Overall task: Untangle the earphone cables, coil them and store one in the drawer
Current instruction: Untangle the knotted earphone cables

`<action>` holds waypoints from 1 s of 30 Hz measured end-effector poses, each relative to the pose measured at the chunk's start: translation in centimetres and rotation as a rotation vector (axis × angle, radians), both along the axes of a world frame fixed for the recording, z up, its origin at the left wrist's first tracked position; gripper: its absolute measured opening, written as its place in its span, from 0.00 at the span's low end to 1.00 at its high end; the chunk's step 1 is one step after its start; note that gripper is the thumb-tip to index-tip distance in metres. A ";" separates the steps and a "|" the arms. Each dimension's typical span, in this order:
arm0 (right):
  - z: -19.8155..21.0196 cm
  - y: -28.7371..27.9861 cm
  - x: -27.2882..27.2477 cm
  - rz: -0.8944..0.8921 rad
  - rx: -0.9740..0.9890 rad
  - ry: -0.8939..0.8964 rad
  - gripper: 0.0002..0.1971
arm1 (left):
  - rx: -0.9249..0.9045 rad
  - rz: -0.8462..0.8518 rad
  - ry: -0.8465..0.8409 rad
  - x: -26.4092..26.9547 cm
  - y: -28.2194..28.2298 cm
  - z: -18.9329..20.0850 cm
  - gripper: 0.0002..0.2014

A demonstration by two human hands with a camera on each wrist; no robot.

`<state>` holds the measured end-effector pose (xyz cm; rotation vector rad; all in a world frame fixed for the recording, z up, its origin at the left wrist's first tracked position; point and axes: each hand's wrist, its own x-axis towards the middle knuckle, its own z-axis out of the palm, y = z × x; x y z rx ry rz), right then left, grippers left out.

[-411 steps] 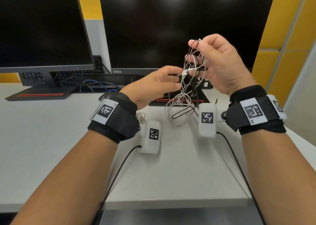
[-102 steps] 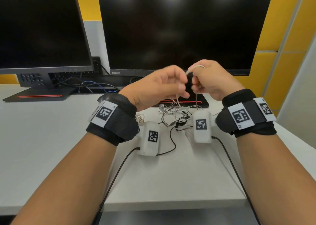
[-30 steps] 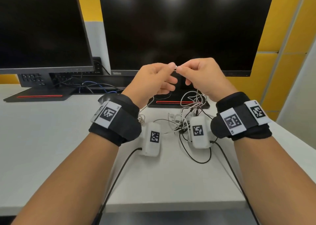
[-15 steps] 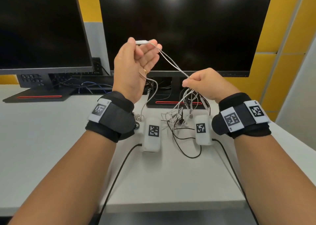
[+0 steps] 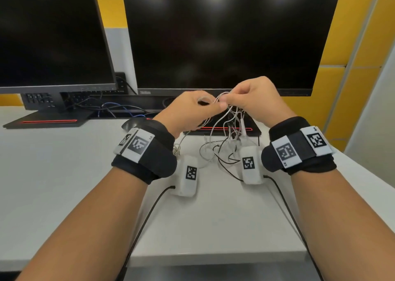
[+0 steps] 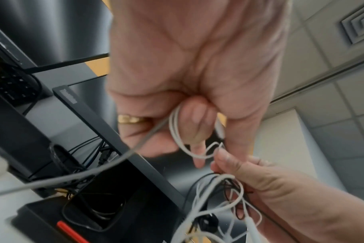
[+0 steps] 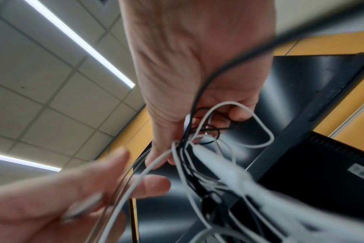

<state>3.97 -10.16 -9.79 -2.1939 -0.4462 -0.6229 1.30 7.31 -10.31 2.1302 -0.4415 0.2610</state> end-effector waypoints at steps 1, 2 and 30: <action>0.0 0.2 0.0 0.029 -0.001 0.006 0.11 | 0.047 -0.002 0.014 0.0 0.1 -0.1 0.14; 0.0 0.3 -0.1 0.052 -0.001 0.001 0.11 | 0.053 0.004 0.022 0.0 0.1 -0.2 0.15; 1.1 -0.8 -0.7 0.259 0.476 0.106 0.06 | -0.406 -0.034 0.080 0.0 0.3 1.0 0.15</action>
